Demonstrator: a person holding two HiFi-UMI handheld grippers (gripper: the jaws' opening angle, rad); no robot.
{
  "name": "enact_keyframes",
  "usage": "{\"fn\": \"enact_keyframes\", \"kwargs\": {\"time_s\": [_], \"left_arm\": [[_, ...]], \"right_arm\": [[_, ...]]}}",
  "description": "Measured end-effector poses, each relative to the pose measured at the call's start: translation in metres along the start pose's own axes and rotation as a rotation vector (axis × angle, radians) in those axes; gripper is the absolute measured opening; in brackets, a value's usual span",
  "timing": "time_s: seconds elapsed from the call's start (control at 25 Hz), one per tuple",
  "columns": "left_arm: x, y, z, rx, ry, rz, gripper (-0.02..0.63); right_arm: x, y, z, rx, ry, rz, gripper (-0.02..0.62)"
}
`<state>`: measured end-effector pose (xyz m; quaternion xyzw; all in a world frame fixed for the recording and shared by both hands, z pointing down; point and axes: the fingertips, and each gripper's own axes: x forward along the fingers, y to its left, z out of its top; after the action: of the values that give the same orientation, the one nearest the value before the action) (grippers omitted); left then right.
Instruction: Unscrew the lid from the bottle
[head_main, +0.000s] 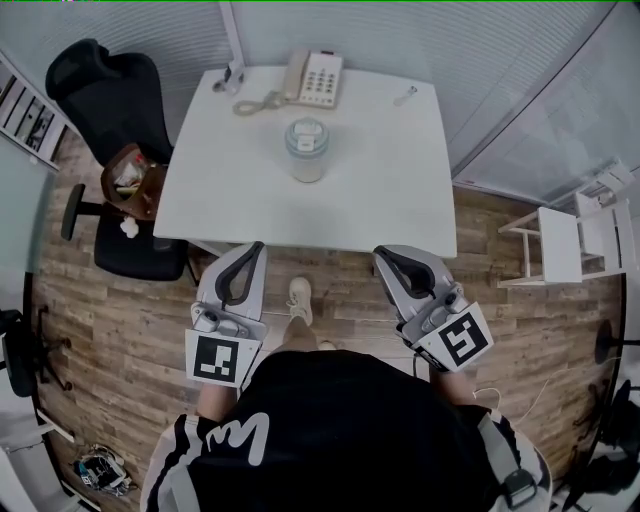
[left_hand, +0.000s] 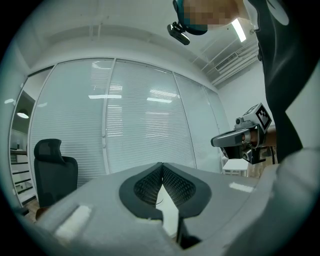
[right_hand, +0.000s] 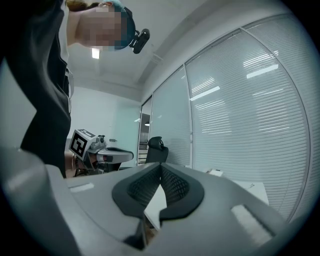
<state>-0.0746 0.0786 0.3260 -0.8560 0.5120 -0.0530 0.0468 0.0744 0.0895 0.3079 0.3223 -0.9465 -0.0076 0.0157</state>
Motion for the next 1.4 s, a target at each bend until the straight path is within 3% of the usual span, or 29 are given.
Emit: {"fn": "enact_keyframes", "kwargs": {"time_s": [1.4], "left_arm": [[0.146,0.122,-0.014,-0.004,0.012,-0.107,-0.002]], "right_arm": [[0.133,-0.114,0.003,0.021,0.007,-0.120,0.002]]}}
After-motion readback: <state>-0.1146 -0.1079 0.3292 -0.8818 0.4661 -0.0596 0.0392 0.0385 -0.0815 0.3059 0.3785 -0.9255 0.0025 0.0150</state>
